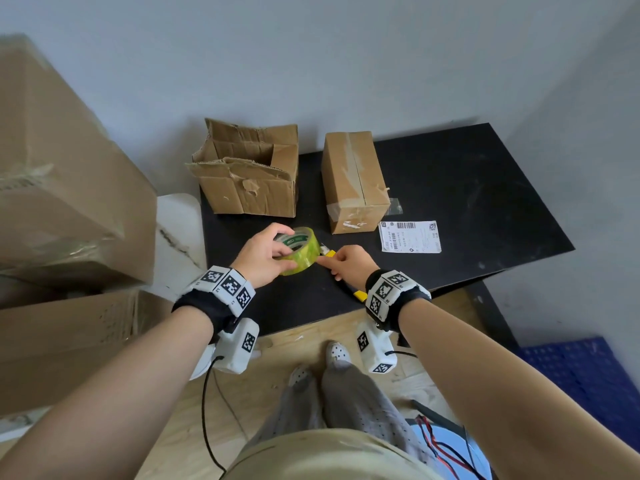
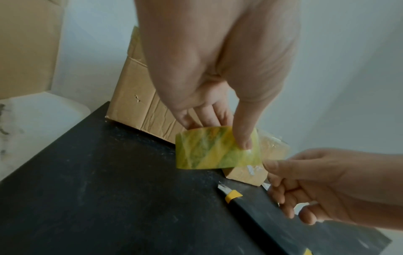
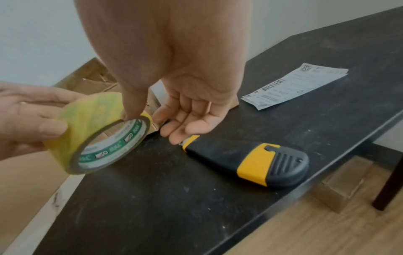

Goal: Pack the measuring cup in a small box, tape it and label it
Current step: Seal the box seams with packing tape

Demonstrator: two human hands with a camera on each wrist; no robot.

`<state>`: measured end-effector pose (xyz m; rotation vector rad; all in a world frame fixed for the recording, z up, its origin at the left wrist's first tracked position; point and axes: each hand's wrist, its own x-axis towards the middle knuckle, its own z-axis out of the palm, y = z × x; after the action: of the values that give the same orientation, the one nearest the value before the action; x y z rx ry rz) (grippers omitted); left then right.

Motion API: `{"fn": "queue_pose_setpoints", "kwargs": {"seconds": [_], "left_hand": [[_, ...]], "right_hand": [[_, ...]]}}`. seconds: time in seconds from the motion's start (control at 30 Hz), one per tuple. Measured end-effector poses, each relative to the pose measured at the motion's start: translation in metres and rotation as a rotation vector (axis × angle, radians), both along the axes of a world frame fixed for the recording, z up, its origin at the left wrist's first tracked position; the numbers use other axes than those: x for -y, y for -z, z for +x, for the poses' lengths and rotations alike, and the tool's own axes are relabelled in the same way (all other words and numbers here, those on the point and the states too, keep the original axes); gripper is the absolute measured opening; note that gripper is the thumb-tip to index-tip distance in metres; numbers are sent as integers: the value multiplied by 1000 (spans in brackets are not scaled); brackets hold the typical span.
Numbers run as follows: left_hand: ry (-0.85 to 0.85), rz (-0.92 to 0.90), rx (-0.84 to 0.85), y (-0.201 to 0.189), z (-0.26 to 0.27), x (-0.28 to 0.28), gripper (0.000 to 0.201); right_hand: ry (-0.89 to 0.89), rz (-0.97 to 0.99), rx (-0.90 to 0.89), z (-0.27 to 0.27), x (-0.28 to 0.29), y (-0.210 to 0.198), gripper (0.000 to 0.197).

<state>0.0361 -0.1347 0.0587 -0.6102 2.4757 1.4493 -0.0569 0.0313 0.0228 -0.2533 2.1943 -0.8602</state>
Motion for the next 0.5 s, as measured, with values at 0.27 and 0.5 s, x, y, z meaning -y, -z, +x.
{"fn": "queue_pose_setpoints", "kwargs": {"seconds": [0.27, 0.5], "left_hand": [[123, -403, 134, 28, -8, -14, 21], [368, -721, 274, 47, -6, -36, 20]], "right_hand": [[-133, 84, -166, 10, -12, 17, 24], [-347, 196, -283, 9, -23, 17, 29]]}}
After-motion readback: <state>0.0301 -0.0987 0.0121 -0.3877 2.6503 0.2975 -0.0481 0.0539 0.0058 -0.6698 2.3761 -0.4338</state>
